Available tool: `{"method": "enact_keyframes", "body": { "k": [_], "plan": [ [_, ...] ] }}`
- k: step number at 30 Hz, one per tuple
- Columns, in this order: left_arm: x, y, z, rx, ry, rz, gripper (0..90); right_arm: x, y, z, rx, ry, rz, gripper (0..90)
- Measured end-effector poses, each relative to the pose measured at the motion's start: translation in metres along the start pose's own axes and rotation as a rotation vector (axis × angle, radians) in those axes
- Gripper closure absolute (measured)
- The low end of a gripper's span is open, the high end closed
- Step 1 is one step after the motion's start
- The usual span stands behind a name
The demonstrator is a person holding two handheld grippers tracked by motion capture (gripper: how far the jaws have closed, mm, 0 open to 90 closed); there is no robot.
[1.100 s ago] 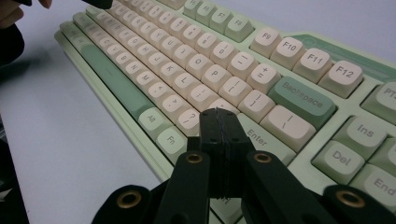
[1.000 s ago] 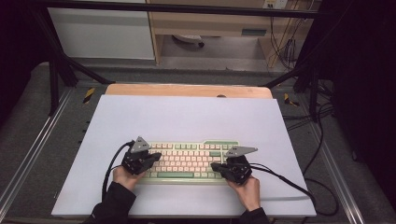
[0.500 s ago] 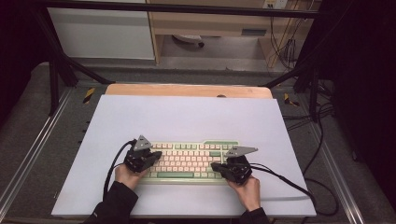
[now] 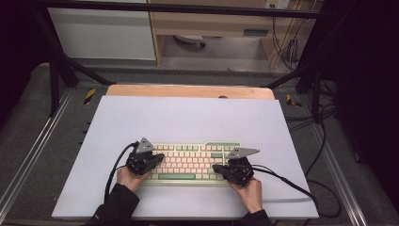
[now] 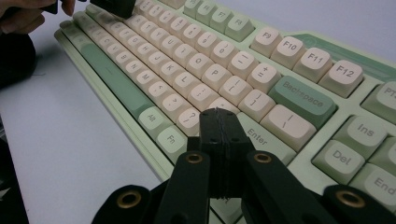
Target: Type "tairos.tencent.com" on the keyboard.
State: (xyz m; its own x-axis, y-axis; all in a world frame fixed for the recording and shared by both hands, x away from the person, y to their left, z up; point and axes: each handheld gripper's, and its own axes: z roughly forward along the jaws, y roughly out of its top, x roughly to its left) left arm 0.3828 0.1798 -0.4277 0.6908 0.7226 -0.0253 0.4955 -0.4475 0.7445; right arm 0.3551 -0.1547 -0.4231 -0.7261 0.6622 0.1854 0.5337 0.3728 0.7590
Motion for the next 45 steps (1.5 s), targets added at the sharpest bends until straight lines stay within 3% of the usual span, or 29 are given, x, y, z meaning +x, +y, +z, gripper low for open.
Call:
{"method": "enact_keyframes", "body": {
  "k": [30, 45],
  "plan": [
    [-0.002, -0.011, -0.026, -0.044, -0.029, 0.000, 90.0, 0.005, 0.005, -0.001, -0.021, 0.024, 0.007, 90.0],
    [0.005, -0.020, -0.038, -0.059, -0.019, -0.024, 90.0, 0.028, 0.024, 0.021, -0.002, 0.074, -0.034, 90.0]
  ]
}}
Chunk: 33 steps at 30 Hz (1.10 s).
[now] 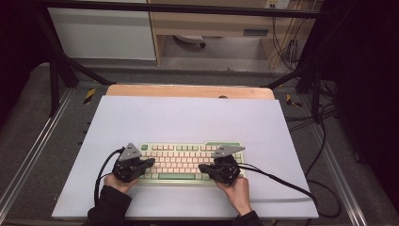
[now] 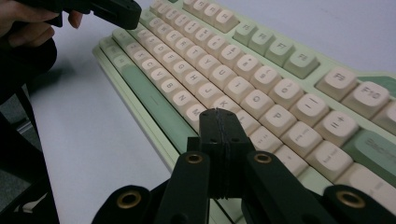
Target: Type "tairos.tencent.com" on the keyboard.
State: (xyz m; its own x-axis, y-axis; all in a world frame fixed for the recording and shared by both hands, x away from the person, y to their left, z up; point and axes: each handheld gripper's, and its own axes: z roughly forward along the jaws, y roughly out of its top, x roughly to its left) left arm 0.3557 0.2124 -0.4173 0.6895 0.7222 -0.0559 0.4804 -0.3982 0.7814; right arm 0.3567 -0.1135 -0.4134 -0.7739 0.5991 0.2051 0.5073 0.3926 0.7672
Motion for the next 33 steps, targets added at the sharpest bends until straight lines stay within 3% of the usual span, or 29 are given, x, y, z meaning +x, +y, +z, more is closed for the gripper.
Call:
{"method": "enact_keyframes", "body": {
  "k": [15, 33],
  "plan": [
    [0.002, -0.001, 0.000, -0.003, -0.001, -0.008, 90.0, 0.019, 0.017, 0.038, 0.034, 0.026, -0.031, 90.0],
    [0.003, -0.002, 0.000, -0.002, -0.002, -0.006, 90.0, 0.022, 0.017, 0.056, 0.054, 0.023, -0.038, 90.0]
  ]
}}
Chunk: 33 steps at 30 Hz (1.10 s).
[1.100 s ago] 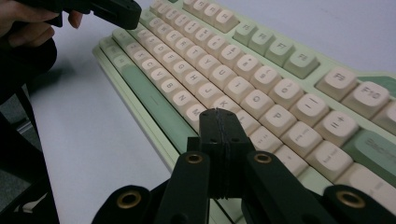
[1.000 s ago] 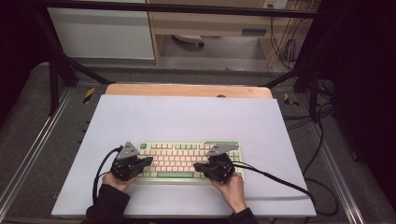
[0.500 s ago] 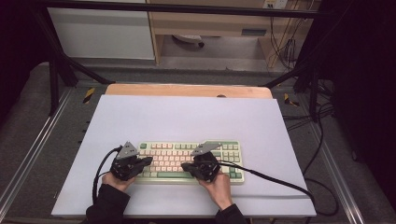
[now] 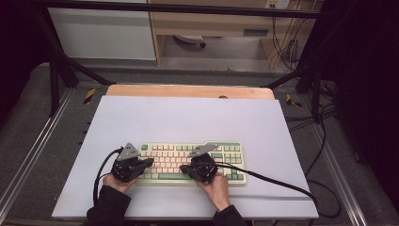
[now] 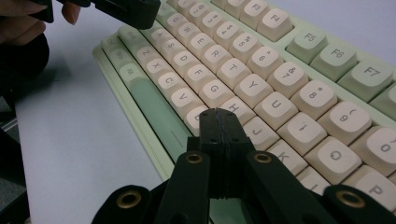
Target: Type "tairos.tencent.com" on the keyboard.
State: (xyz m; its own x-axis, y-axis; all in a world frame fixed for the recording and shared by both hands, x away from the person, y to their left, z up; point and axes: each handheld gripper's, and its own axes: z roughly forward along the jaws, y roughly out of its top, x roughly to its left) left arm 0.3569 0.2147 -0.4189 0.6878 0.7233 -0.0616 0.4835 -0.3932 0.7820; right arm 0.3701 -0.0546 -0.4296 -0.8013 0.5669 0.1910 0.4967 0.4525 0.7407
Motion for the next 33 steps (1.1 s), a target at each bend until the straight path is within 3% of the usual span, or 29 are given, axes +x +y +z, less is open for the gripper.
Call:
{"method": "enact_keyframes", "body": {
  "k": [16, 26, 33],
  "plan": [
    [0.000, 0.000, 0.000, -0.001, 0.002, 0.001, 90.0, 0.000, -0.002, 0.001, 0.000, -0.005, -0.012, 90.0],
    [-0.001, 0.000, -0.001, -0.006, 0.002, 0.000, 90.0, 0.001, 0.000, -0.016, -0.007, -0.021, -0.031, 90.0],
    [-0.002, 0.001, -0.001, -0.007, 0.000, 0.002, 90.0, -0.010, -0.008, -0.032, -0.023, -0.033, 0.003, 90.0]
  ]
}}
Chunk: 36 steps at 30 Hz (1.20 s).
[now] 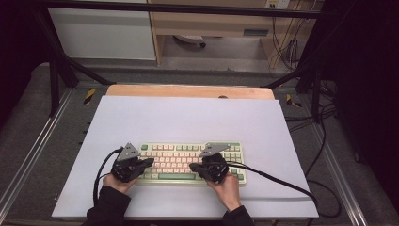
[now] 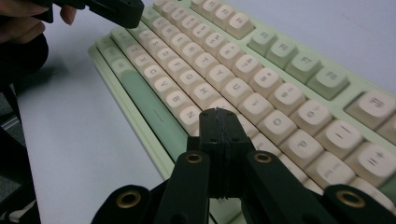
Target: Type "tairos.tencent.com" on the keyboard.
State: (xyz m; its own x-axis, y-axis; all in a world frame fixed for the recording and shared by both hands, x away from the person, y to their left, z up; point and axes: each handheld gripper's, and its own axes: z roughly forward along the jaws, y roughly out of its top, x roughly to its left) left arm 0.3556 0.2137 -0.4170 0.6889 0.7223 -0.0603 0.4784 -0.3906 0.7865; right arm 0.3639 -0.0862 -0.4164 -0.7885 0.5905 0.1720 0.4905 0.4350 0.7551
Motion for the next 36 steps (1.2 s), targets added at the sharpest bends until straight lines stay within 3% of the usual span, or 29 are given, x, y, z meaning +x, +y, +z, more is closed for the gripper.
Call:
{"method": "enact_keyframes", "body": {
  "k": [19, 36],
  "plan": [
    [-0.014, 0.011, 0.010, 0.013, -0.017, 0.042, 90.0, -0.027, -0.027, -0.033, -0.024, -0.036, 0.054, 89.7],
    [-0.025, 0.034, 0.029, 0.020, -0.022, 0.068, 90.0, -0.033, -0.037, -0.041, -0.023, -0.045, 0.066, 90.0]
  ]
}}
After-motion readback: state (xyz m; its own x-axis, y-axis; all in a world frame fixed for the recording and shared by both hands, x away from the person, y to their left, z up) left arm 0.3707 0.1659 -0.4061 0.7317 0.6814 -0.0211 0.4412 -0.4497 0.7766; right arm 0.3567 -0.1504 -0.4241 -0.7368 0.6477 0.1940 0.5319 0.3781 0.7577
